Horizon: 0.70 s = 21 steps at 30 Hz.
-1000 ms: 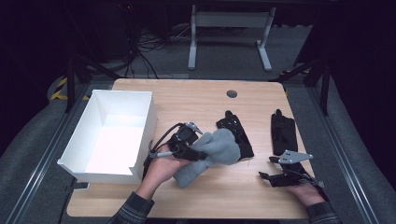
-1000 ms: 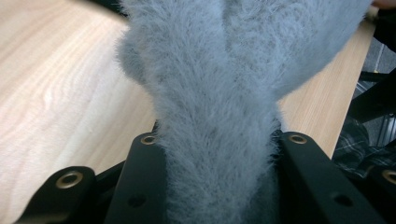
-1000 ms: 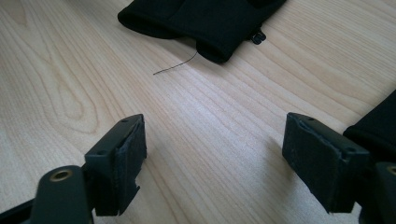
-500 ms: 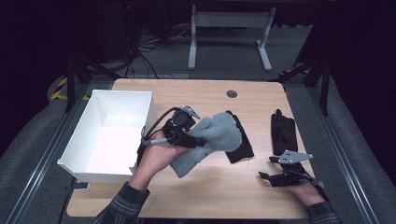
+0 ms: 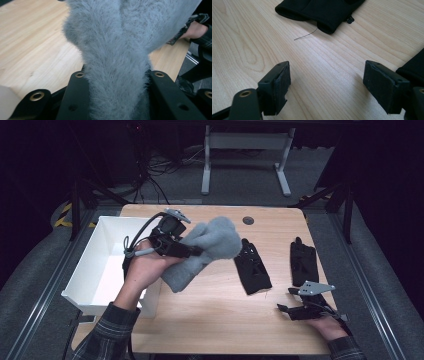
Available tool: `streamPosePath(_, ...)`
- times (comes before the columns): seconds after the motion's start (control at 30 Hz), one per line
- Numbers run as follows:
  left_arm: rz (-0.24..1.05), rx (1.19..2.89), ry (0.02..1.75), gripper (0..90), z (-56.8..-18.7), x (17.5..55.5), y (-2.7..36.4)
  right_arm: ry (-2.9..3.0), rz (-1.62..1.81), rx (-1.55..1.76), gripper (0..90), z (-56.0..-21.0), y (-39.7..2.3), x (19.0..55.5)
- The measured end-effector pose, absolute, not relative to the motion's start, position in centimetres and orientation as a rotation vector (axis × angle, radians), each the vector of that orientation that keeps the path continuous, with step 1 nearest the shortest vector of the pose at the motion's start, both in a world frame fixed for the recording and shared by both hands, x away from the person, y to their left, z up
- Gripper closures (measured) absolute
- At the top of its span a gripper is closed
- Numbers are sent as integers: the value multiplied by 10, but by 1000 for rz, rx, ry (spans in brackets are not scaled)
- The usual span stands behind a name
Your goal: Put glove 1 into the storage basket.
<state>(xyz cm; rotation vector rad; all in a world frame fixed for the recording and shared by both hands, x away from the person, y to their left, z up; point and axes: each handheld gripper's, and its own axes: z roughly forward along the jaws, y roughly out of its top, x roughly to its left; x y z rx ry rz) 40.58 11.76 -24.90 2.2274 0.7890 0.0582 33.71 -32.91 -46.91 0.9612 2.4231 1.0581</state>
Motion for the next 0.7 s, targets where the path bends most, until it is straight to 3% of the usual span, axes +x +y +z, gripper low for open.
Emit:
streamPosePath(0.33, 138, 2135, 918, 675, -232, 413, 175, 2422, 1058, 962, 229, -469, -329, 337)
streamPosePath(0.7, 182, 2040, 1103, 675, -248, 417, 238, 2421, 1058, 965, 231, -469, -329, 337)
